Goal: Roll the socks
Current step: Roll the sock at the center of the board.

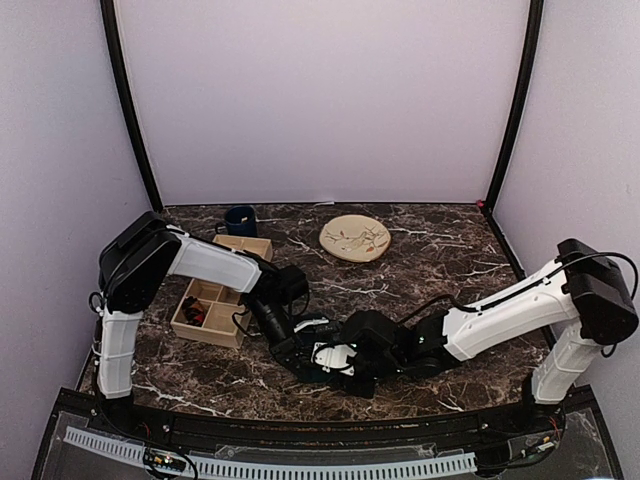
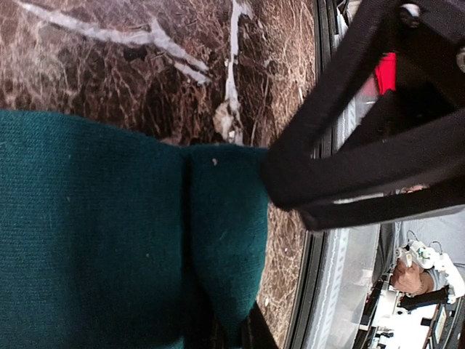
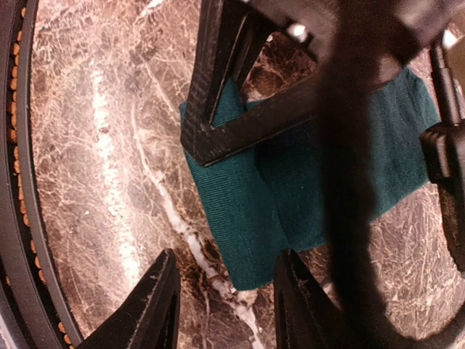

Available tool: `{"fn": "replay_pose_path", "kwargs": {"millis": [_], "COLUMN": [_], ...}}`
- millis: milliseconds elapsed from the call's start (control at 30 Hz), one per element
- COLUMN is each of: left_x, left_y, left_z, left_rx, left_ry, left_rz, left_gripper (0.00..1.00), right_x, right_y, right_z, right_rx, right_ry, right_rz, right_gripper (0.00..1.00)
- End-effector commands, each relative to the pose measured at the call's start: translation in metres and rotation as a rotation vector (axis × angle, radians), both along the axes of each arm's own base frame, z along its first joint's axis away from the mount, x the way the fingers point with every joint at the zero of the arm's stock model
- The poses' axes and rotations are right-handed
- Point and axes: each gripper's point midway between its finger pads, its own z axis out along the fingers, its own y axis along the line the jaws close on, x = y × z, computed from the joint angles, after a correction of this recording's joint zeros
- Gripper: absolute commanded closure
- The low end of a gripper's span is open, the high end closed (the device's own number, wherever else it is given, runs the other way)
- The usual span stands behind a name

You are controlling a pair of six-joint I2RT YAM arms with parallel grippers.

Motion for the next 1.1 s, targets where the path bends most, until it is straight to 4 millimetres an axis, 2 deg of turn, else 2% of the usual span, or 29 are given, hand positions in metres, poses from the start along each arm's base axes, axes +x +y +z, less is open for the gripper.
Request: {"fn": "replay_pose_path", "kwargs": {"millis": [0,267,867,1067], "left_x": [-0.002,-0.001,-0.002,-0.003], "left_y": [0.003,0.004,0.005,0.005], "left_z": [0.002,0.003,0.002,0.003], "left_rx": [0.009,-0.001,-0.008,-0.011], "left_ry": [0.04,0.071,0.123,0.129], "left_rz": [0.002,0.011,0.021,0.021], "left_gripper": [1.0,1.0,1.0,1.0], "right_x": [0.005,0.006,0.007,0.007], "right_y": [0.007,0.005,0.009,0.009], "right_z": [0.001,-0.009,-0.024,-0.027], "right_rx": [-0.024,-0.061,-0.093,-0.099], "right_ry": [-0.068,-0.093,-0.124,-0.118], "right_rz": [0.032,0.064,0.117,0.131], "right_gripper": [0.58,0.57,0.65,0.71]}}
